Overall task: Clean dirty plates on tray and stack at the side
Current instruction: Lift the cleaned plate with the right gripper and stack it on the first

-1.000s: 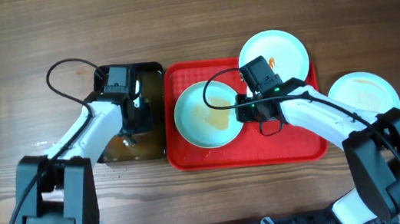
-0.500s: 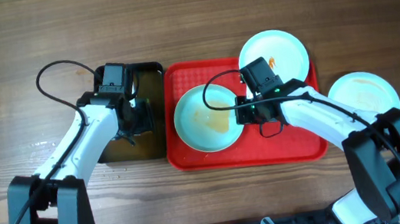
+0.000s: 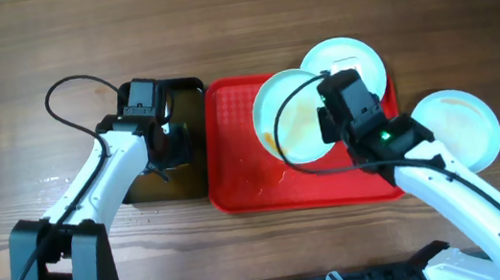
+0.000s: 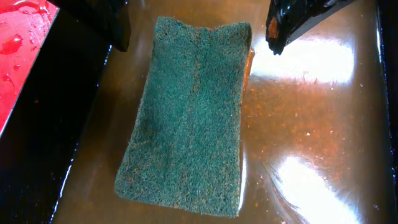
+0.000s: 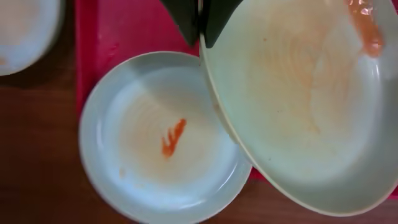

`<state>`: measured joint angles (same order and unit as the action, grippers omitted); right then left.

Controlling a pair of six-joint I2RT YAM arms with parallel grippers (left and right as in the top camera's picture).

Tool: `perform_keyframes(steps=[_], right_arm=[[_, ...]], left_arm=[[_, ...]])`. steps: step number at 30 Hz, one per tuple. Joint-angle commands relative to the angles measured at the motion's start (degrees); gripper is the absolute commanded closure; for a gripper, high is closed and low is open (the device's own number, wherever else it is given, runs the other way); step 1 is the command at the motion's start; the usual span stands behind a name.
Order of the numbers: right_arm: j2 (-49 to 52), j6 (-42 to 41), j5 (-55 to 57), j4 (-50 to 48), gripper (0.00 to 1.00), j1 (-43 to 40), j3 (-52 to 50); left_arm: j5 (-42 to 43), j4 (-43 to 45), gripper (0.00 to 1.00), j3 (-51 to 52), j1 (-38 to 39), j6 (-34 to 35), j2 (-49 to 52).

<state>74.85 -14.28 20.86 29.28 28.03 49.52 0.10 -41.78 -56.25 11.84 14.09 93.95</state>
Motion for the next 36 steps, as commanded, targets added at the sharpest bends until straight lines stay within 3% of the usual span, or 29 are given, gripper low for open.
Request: perform_keyframes(steps=[1, 5, 10, 16, 18, 19, 21, 24, 25, 29, 31, 36], right_arm=[[-1.4, 11.6, 14.2, -0.5, 0.96, 4.3, 0.3], [-1.4, 28.4, 28.6, -6.2, 0.96, 11.0, 0.3], [-1.4, 47.1, 36.8, -16.1, 0.96, 16.1, 0.3], [-1.3, 49.2, 38.7, -18.6, 0.96, 16.8, 0.3], [-1.2, 46.9, 38.6, -18.6, 0.96, 16.8, 0.3], [-1.2, 41.3, 37.7, -18.4, 0.96, 16.3, 0.3], [-1.2, 28.3, 32.5, -15.5, 0.96, 13.9, 0.3], [-1.2, 1.5, 9.8, -5.9, 0.96, 3.1, 0.3], [-1.2, -2.6, 5.3, -4.5, 0.96, -0.6, 0.3], [-1.2, -10.5, -5.0, -2.6, 0.96, -13.2, 0.3], [-1.2, -14.4, -12.6, -0.7, 0.96, -23.4, 0.3], [-1.2, -16.3, -19.9, 5.5, 0.95, -43.6, 0.3]], left_arm=[[0.5, 0.2, 0.32, 0.0, -0.1, 0.5, -0.4], [0.5, 0.2, 0.32, 0.0, -0.1, 0.5, -0.4], [0.5, 0.2, 0.32, 0.0, -0.1, 0.5, -0.4], [0.5, 0.2, 0.33, 0.0, -0.1, 0.5, -0.4], [0.5, 0.2, 0.33, 0.0, -0.1, 0.5, -0.4], [0.5, 0.2, 0.33, 0.0, -0.1, 0.5, -0.4], [0.5, 0.2, 0.33, 0.0, -0.1, 0.5, -0.4], [0.5, 0.2, 0.33, 0.0, -0.1, 0.5, -0.4], [0.5, 0.2, 0.33, 0.0, -0.1, 0.5, -0.4], [0.5, 0.2, 0.33, 0.0, -0.1, 0.5, -0.4], [0.5, 0.2, 0.33, 0.0, -0.1, 0.5, -0.4], [0.5, 0.2, 0.33, 0.0, -0.1, 0.5, -0.4]])
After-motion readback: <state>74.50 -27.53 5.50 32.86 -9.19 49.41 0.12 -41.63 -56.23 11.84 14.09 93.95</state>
